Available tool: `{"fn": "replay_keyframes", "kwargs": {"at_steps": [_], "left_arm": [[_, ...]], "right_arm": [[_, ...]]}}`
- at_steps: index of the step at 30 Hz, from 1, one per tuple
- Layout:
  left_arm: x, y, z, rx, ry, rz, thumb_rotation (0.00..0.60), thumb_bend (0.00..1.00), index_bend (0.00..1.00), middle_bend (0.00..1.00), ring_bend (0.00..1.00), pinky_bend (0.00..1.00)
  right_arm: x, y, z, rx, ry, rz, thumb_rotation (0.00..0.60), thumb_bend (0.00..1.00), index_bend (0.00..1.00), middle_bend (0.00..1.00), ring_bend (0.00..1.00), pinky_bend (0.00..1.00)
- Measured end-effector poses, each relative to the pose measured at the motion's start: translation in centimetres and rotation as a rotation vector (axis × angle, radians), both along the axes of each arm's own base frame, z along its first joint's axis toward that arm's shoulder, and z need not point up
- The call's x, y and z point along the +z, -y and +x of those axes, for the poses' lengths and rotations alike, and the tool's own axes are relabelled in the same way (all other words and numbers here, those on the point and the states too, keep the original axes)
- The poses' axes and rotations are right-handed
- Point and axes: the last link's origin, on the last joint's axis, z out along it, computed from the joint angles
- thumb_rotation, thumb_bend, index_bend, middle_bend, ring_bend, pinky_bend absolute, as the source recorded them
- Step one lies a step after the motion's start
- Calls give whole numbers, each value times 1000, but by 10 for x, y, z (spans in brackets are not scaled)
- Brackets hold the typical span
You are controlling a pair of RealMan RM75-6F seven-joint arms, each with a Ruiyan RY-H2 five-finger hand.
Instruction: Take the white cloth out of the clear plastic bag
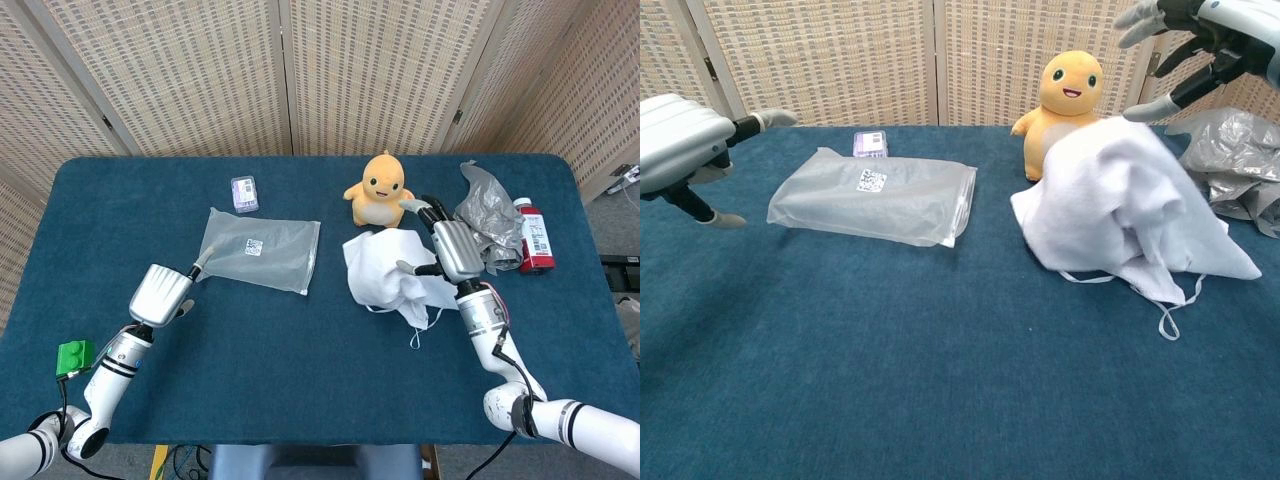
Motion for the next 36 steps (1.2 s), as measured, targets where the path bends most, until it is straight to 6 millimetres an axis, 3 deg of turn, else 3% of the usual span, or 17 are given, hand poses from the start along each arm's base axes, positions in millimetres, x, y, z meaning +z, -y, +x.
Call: {"fn": "replay_keyframes", "kwargs": {"at_steps": [9, 15, 21, 29, 31, 36], "left_arm": [[3, 3, 5, -17, 7, 24, 600, 52, 10, 782, 656, 911], [10, 8, 12, -40, 60, 62, 600, 52, 49, 573, 567, 833], [22, 13, 18, -13, 153, 74, 600, 54, 70, 432, 488, 726], [60, 23, 12, 95, 195, 95, 600, 75, 182, 422, 427, 641], [69, 27, 7, 128, 212, 99, 600, 81, 247, 451, 427, 625], [92, 43, -14, 185, 193, 117, 600, 85, 261, 460, 426, 614]], "right_arm": [[-4, 0, 15, 40, 14, 14, 600, 0, 0, 188, 62, 279], [0, -9, 7, 41, -30, 27, 600, 0, 38, 187, 62, 279], [10, -27, -9, 51, -143, 40, 600, 0, 91, 187, 62, 279], [31, -60, -35, 40, -267, 40, 600, 0, 91, 187, 62, 279], [37, -69, -43, 31, -291, 39, 600, 0, 96, 187, 62, 279], [49, -90, -59, 9, -328, 29, 600, 0, 105, 188, 62, 279]]}}
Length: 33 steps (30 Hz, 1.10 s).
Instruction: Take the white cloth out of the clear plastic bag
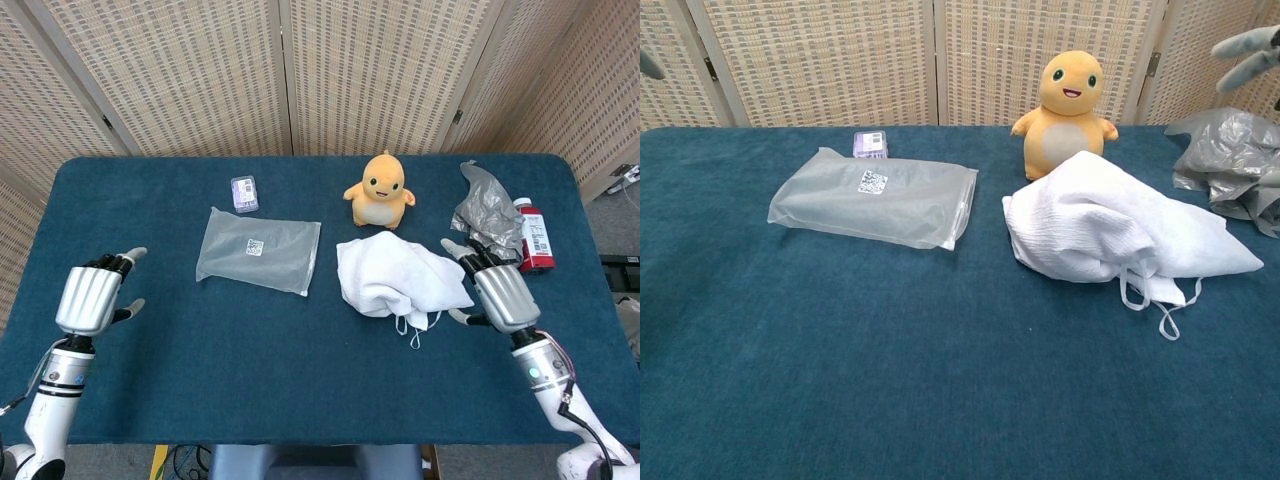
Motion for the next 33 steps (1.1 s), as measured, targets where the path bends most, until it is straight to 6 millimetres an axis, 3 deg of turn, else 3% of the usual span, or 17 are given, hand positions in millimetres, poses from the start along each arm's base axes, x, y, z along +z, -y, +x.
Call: {"fn": "replay_keyframes", "kwargs": {"at_steps": [10, 20, 33], "left_arm": [[15, 41, -33, 76, -20, -3, 600, 84, 261, 478, 426, 614], [23, 79, -61, 147, -28, -7, 600, 84, 261, 482, 426, 614], [20, 91, -69, 156, -33, -10, 600, 84, 261, 486, 425, 610]], "right_arm": [[18, -37, -25, -37, -32, -37, 600, 0, 115, 188, 62, 279], [23, -69, -50, -96, -63, -55, 600, 0, 117, 188, 62, 279], [25, -83, -54, -102, -39, -74, 600, 0, 118, 188, 62, 279]]}}
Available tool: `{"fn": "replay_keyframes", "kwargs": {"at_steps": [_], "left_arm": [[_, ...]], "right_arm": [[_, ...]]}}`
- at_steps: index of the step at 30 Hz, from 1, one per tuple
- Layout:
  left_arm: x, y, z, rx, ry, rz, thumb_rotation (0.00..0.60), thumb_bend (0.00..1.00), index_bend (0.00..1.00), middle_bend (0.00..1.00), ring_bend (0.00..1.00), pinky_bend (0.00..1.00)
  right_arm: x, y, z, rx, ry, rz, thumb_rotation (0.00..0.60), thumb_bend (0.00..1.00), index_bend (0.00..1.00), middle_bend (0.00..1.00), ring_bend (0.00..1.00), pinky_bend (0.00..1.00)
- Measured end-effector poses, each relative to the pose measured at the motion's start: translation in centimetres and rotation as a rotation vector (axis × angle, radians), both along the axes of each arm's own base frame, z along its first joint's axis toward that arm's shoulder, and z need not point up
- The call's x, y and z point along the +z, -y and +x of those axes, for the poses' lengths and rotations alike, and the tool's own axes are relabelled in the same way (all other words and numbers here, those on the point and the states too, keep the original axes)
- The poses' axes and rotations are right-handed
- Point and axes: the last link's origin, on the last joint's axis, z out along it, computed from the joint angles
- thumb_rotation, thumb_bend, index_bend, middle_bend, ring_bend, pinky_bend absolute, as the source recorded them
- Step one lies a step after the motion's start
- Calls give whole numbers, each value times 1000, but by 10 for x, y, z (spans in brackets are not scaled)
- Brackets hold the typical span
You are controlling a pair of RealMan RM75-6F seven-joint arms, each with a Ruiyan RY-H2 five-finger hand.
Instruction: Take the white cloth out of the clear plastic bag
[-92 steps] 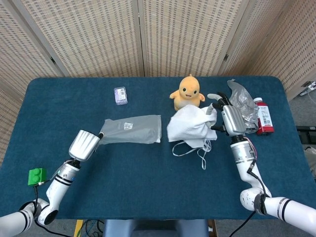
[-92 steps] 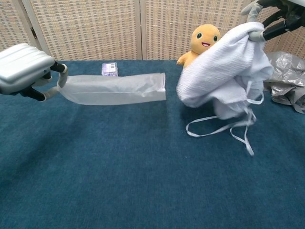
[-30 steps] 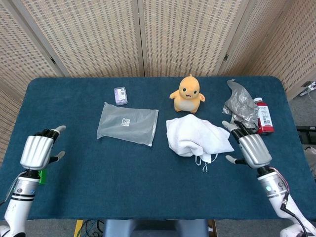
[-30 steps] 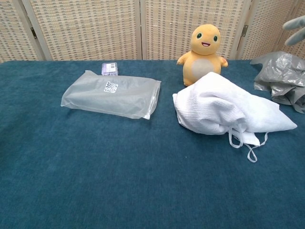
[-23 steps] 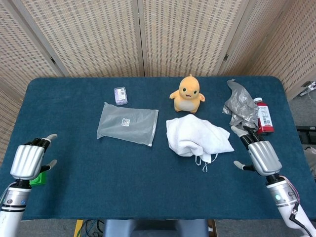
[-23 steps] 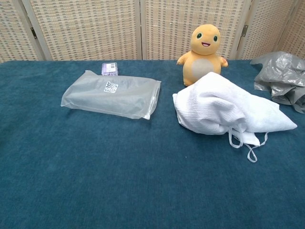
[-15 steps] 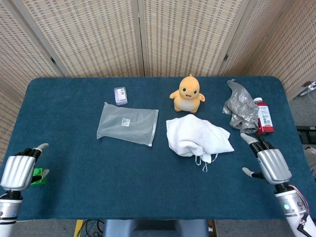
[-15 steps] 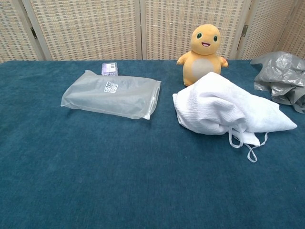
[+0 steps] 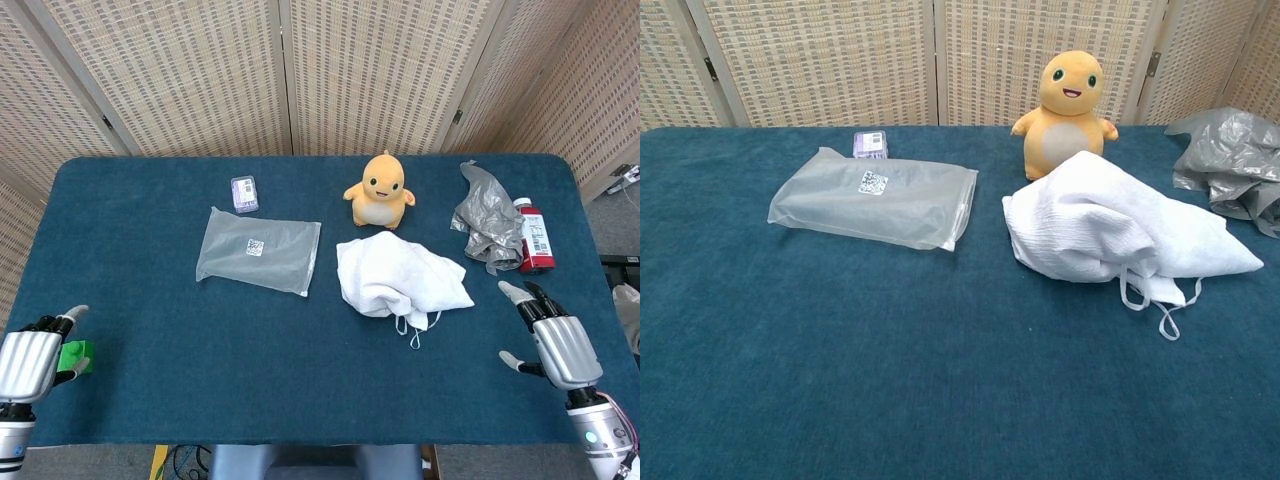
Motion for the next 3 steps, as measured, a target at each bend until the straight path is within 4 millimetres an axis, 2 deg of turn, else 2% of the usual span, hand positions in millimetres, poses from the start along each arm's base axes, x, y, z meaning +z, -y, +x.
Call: {"fn": "replay_keyframes", "kwargs": {"at_steps": [3], "left_arm": [[-2, -1, 2, -4, 9, 1, 600, 84, 261, 488, 425, 610]], "right_arm": [[0, 1, 1, 3, 4, 1, 600, 0, 118, 188, 62, 279]]}}
